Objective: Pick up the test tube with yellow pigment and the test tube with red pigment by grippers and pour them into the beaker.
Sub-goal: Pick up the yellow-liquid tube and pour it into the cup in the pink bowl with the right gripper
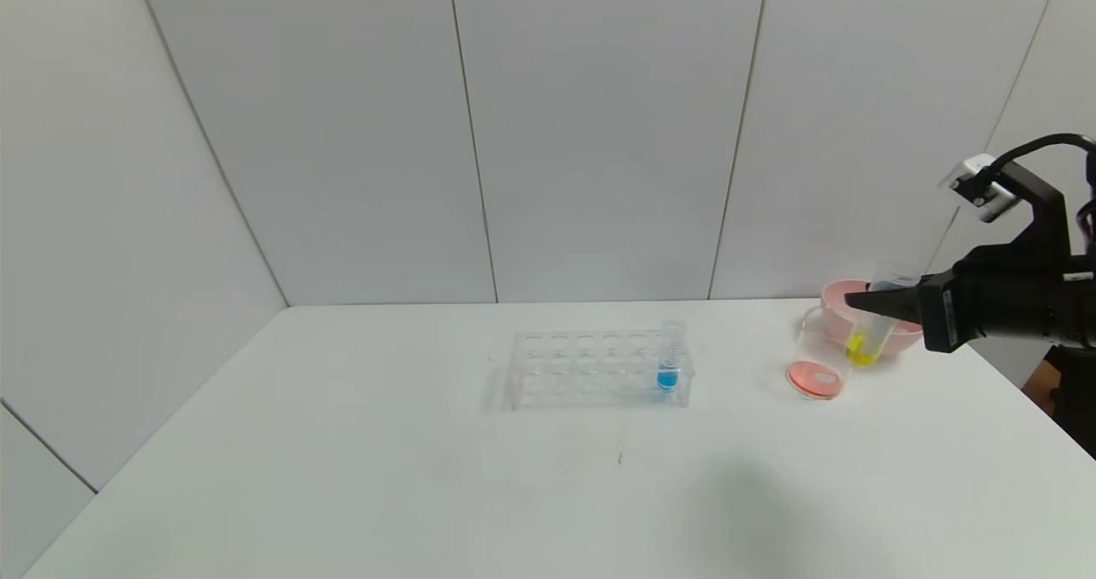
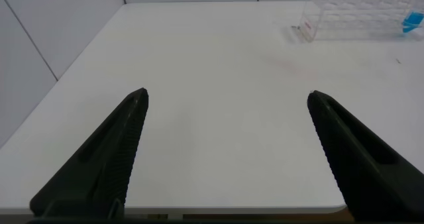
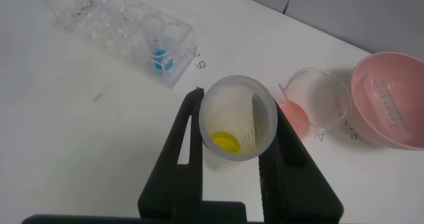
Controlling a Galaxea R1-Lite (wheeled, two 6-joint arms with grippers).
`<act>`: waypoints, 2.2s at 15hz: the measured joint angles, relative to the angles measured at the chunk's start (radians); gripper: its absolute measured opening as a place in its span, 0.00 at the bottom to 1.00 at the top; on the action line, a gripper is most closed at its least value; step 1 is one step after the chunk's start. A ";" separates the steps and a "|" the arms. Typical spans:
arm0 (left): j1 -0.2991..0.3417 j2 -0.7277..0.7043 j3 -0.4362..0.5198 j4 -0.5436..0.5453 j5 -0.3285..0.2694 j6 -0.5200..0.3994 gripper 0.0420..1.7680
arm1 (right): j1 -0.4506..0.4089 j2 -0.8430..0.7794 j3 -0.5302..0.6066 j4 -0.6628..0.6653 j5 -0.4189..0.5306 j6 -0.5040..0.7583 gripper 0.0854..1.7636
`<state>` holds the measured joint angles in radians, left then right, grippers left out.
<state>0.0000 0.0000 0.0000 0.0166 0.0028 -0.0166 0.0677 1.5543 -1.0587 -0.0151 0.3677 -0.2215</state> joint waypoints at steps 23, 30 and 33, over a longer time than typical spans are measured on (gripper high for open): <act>0.000 0.000 0.000 0.000 0.000 0.000 0.97 | -0.356 0.542 -0.770 0.534 0.262 -0.730 0.27; 0.000 0.000 0.000 0.000 0.000 0.000 0.97 | -0.328 0.601 -0.814 0.570 0.213 -0.777 0.27; 0.000 0.000 0.000 0.000 0.000 0.000 0.97 | -0.321 0.599 -0.814 0.572 0.213 -0.778 0.27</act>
<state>0.0000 0.0000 0.0000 0.0170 0.0023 -0.0166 -0.2530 2.1528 -1.8732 0.5570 0.5804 -0.9998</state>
